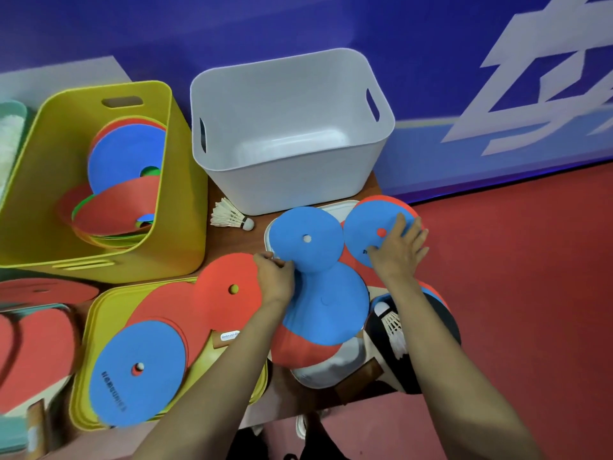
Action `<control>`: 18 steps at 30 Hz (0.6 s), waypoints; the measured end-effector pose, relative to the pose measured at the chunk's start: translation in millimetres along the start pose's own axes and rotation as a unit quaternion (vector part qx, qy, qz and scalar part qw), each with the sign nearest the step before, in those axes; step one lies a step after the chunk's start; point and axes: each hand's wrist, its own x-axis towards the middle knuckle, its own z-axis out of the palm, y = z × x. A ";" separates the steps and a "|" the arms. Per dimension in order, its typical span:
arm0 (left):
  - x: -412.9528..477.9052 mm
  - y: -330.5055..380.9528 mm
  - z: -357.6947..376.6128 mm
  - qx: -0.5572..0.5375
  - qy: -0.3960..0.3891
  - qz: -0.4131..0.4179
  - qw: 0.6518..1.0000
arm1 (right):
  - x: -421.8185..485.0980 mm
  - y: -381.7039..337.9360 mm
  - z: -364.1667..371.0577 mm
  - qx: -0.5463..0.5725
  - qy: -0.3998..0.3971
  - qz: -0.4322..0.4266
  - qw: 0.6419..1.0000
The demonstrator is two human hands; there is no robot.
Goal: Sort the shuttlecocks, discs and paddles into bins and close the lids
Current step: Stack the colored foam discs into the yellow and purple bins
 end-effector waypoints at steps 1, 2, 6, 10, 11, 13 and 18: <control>-0.3 0.6 1.0 -0.003 -0.015 -0.012 1.000 | 3.5 0.1 -0.6 0.014 -0.014 0.013 1.000; -0.4 1.4 1.6 -0.008 -0.028 -0.023 0.999 | 6.3 0.0 -0.7 0.023 -0.025 0.023 0.999; 1.3 4.4 -0.1 -0.006 -0.031 -0.016 0.999 | 11.0 2.8 -2.0 0.051 0.000 0.026 0.998; 6.4 -5.4 -1.7 0.186 0.010 0.090 0.978 | 14.2 7.8 -7.2 0.125 0.021 0.058 0.990; 5.2 -9.6 -0.7 0.265 0.020 0.122 0.956 | 14.9 8.9 -8.4 0.134 0.017 0.071 0.988; -0.9 -12.6 1.6 0.373 0.022 0.175 0.911 | 15.5 10.4 -11.5 0.151 0.010 0.097 0.984; -7.2 -12.2 10.1 0.456 -0.109 0.231 0.852 | 6.5 11.6 -16.7 0.210 0.032 0.080 0.974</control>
